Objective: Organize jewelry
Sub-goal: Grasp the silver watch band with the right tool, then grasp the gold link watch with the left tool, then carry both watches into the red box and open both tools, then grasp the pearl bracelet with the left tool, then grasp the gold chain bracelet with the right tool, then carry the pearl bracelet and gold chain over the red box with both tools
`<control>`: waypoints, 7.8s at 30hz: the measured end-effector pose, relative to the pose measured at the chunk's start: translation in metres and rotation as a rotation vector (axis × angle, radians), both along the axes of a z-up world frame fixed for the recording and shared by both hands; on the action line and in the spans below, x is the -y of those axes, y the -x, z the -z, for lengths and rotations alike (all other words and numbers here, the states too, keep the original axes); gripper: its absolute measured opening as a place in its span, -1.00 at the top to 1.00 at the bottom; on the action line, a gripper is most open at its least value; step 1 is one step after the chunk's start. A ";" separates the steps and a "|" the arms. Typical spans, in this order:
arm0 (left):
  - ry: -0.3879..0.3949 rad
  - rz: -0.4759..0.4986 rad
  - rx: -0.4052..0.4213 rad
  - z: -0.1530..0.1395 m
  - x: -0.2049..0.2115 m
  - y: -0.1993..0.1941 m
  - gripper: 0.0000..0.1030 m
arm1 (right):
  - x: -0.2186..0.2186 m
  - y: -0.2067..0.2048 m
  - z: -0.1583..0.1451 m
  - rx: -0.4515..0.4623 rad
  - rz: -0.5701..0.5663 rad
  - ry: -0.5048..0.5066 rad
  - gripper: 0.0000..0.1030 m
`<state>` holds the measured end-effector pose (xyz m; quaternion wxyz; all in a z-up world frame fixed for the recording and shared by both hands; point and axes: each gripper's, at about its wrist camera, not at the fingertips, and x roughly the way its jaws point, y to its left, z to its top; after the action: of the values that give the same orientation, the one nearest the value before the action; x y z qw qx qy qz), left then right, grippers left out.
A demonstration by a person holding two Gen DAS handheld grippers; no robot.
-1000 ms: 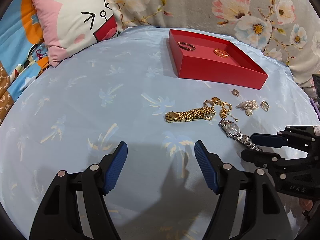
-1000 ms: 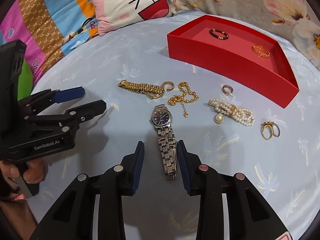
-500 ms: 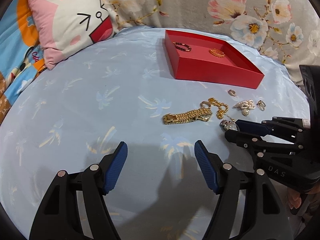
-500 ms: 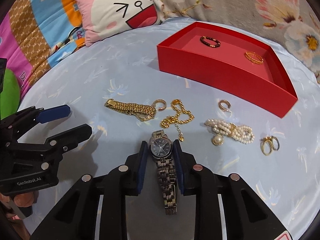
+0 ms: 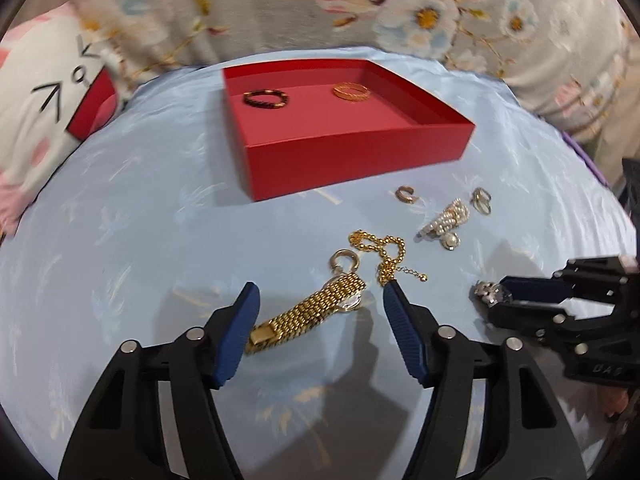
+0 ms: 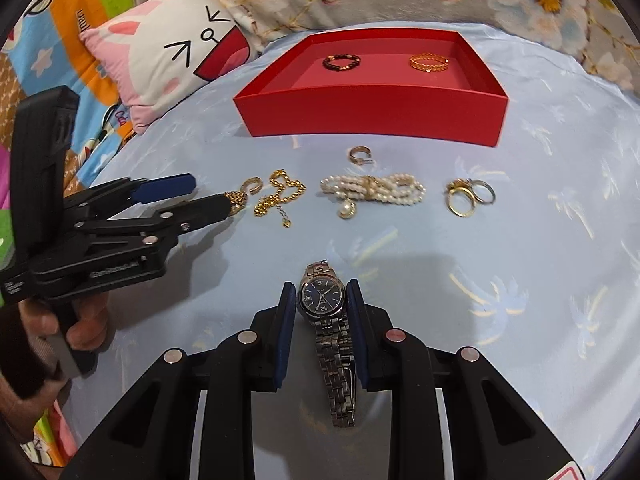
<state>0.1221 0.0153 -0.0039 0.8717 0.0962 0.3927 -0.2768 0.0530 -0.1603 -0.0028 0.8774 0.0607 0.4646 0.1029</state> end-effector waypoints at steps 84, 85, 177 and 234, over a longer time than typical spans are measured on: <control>0.202 -0.364 0.071 -0.071 0.023 -0.150 -0.09 | 0.079 -0.162 -0.068 0.240 0.214 0.067 0.21; 0.205 -0.361 0.075 -0.071 0.021 -0.140 -0.10 | 0.078 -0.152 -0.068 0.242 0.210 0.068 0.21; 0.166 -0.313 -0.032 0.001 -0.038 0.042 0.75 | -0.041 -0.055 0.002 0.054 0.019 -0.034 0.43; 0.293 -0.165 0.003 -0.088 0.039 -0.101 0.74 | 0.050 -0.149 -0.128 0.302 0.150 -0.048 0.96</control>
<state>0.2227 -0.0239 0.0840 0.8969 -0.0643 0.3532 -0.2582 0.2016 -0.2103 0.1254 0.9407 0.1001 0.3191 0.0562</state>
